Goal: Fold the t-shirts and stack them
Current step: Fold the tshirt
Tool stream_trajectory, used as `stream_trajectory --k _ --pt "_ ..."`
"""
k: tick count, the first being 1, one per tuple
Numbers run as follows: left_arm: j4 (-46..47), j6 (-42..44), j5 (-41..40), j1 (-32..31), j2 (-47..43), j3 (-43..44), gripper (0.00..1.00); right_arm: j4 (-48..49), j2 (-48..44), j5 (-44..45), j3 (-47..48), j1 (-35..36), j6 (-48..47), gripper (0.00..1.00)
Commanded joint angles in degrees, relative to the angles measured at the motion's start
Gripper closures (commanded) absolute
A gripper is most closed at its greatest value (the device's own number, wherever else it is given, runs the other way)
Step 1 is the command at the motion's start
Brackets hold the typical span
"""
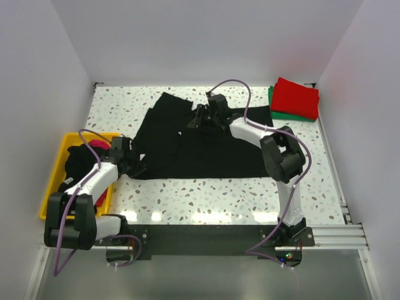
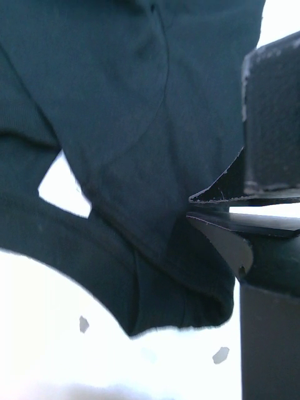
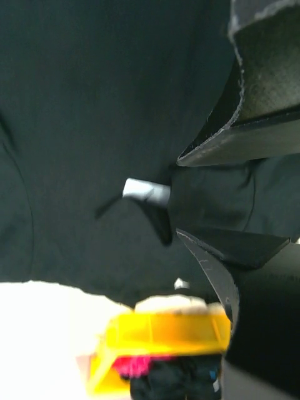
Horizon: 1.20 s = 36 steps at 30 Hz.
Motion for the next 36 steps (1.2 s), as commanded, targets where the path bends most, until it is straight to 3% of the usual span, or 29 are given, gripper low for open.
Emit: stream_trajectory --k 1,5,8,9,15,23,36 --pt "3.59 0.86 4.03 0.56 -0.76 5.57 0.87 -3.50 -1.11 3.43 -0.94 1.01 -6.22 0.55" --pt "4.82 0.16 5.71 0.48 3.02 13.12 0.84 -4.29 1.87 2.47 2.04 1.19 -8.07 0.59" --pt "7.71 -0.10 8.42 0.30 8.37 19.09 0.75 -5.09 3.90 2.03 4.07 1.28 -9.39 0.60" --pt "8.34 0.42 8.87 -0.22 12.13 20.78 0.68 -5.18 4.34 1.85 4.42 1.54 -9.74 0.60" --pt "8.60 2.97 11.42 -2.07 27.25 33.44 0.59 -6.49 7.68 0.88 7.59 2.51 -11.15 0.59" --pt "8.96 7.19 14.93 -2.86 39.57 42.41 0.58 -5.18 9.61 -0.26 8.56 2.68 -10.45 0.59" --pt "11.42 7.63 17.58 -4.80 46.00 45.40 0.58 -2.80 9.26 -1.66 6.80 3.47 -8.78 0.60"
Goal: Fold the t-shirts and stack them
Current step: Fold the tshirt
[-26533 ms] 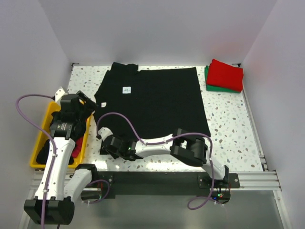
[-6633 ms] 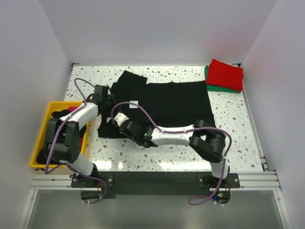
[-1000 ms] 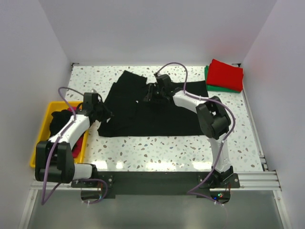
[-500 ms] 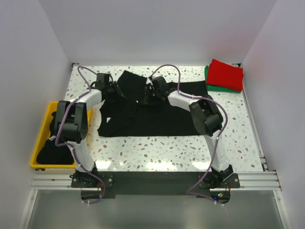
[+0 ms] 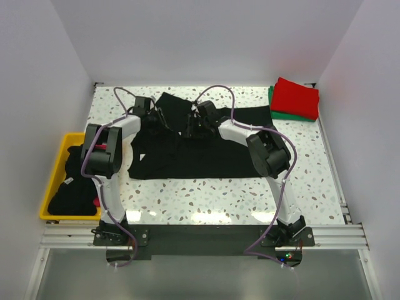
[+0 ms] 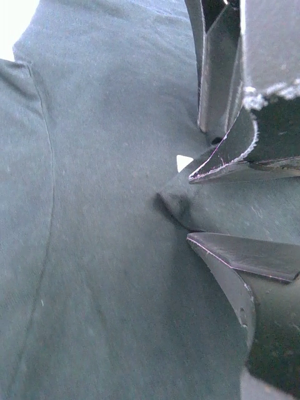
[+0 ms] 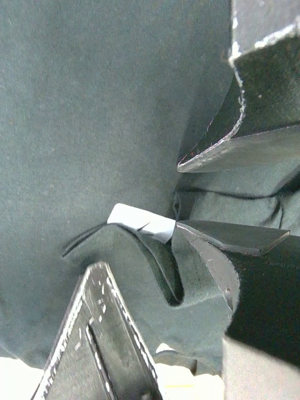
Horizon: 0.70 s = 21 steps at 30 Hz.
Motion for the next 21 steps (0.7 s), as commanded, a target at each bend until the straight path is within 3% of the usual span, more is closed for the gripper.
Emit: stream_trajectory --k 1,7,13,21 --pt "2.68 1.66 1.36 -0.82 1.18 2.76 0.58 2.16 -0.09 -2.01 -0.11 0.48 0.64 0.60" --pt "2.41 1.40 1.09 -1.17 2.14 3.29 0.60 1.98 0.61 -2.19 0.60 0.74 0.82 0.61" --pt "2.24 1.49 1.09 -1.35 1.88 3.03 0.74 2.42 0.70 -2.37 0.16 1.18 1.26 0.66" --pt "1.97 1.23 0.57 -1.44 0.56 2.41 0.96 2.60 -0.09 -1.41 -0.28 1.27 1.88 0.92"
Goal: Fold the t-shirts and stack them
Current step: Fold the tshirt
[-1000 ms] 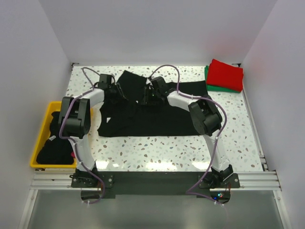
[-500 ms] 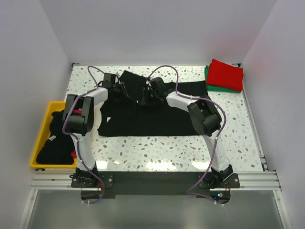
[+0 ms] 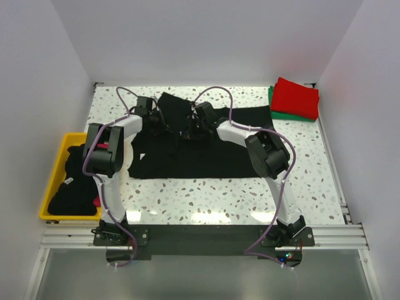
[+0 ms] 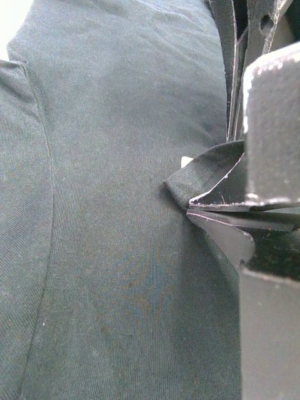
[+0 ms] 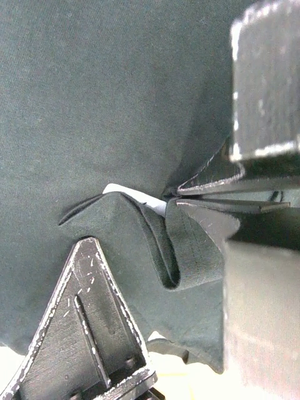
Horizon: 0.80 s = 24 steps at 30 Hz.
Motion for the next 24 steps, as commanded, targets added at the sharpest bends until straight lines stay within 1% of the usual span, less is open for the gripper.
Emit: stream_trajectory --k 1,2,8,10,14,18,24 --pt "1.54 1.09 0.15 -0.41 -1.21 0.84 0.97 2.23 -1.20 0.35 -1.06 0.29 0.41 0.94" --pt "1.45 1.09 -0.37 -0.41 -1.73 0.75 1.00 2.49 -1.73 0.87 -1.51 0.38 0.59 0.95" --pt "1.53 0.39 -2.31 -0.41 -4.80 -1.10 1.00 1.26 -8.05 8.25 -6.43 0.38 0.76 0.99" --pt "1.36 0.22 -2.84 -0.32 -5.60 -1.54 1.00 0.56 -9.38 11.14 -7.83 0.38 0.94 0.99" --pt "1.27 -0.14 -4.59 -0.15 -7.97 -2.15 1.00 -0.67 -11.93 14.23 -9.68 0.38 1.03 0.99" --pt "1.53 -0.49 -5.91 0.29 -9.73 -3.03 1.00 -1.46 -12.20 14.50 -10.04 0.38 1.29 0.99" --pt "0.75 -0.93 -7.49 1.44 -10.53 -4.26 1.00 -3.39 -10.79 16.08 -7.14 0.38 0.76 0.99"
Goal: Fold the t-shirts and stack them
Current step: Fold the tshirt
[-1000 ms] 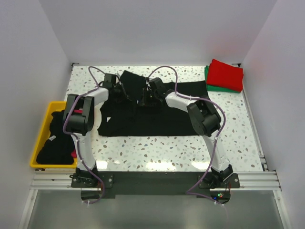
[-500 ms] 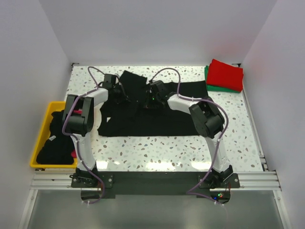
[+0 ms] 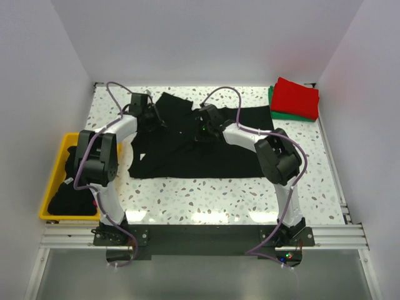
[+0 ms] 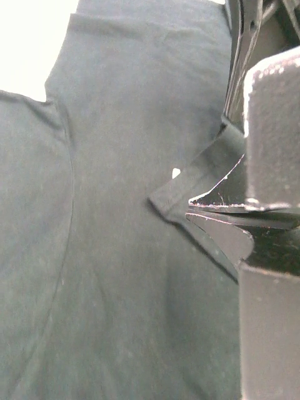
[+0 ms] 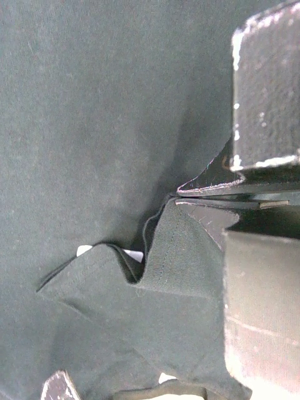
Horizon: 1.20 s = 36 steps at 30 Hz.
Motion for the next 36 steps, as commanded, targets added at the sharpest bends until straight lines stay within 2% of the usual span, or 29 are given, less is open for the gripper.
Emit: stream_trajectory --k 1,5,7,9,10,12,14,16,19,21,25,31,36 --pt "1.01 -0.75 -2.01 1.24 -2.13 -1.55 1.00 -1.56 -1.04 3.60 2.83 0.11 -0.35 0.99" --pt "0.83 -1.54 -2.36 1.33 -2.83 -2.78 1.00 -2.97 -1.39 4.57 2.57 0.11 -0.27 0.96" --pt "1.62 -2.59 -0.71 1.33 -4.06 -4.36 1.00 -3.06 -2.27 4.66 1.78 0.03 -0.27 0.89" --pt "3.63 -4.09 0.27 1.15 -5.90 -7.60 1.00 -3.41 -3.50 5.36 0.55 0.03 -0.70 0.76" --pt "4.16 -4.53 0.27 0.81 -8.00 -8.66 0.98 -3.85 -4.29 5.80 0.11 0.03 -1.23 0.59" --pt "5.22 -5.76 0.80 0.71 -10.21 -11.91 0.95 -5.60 -7.71 7.90 -1.46 0.03 -2.46 0.46" --pt "5.83 -6.90 0.80 0.63 -13.98 -15.68 0.86 -9.62 -12.17 12.62 -2.44 -0.24 -4.56 0.31" --pt "7.77 -7.87 0.72 0.45 -18.45 -18.68 0.74 -12.45 -15.70 15.98 -5.77 -1.02 -5.54 0.24" --pt "10.05 -9.71 0.53 0.36 -23.03 -23.95 0.66 -14.05 -23.79 14.86 -14.46 -6.45 -4.05 0.23" --pt "10.50 -11.12 0.71 0.28 -24.19 -26.59 0.66 -14.22 -28.78 14.33 -20.68 -8.84 -3.43 0.22" --pt "14.27 -13.76 0.28 -0.25 -25.86 -30.37 0.67 -15.10 -33.29 14.94 -26.86 -13.41 -2.03 0.22" --pt "14.02 -16.57 -5.95 -0.25 -28.84 -37.49 0.72 -11.68 -32.16 11.25 -31.71 -21.50 -0.09 0.23" --pt "8.77 -19.12 -12.11 -0.25 -31.57 -41.89 0.76 -9.83 -29.52 12.57 -34.77 -22.91 3.24 0.23"
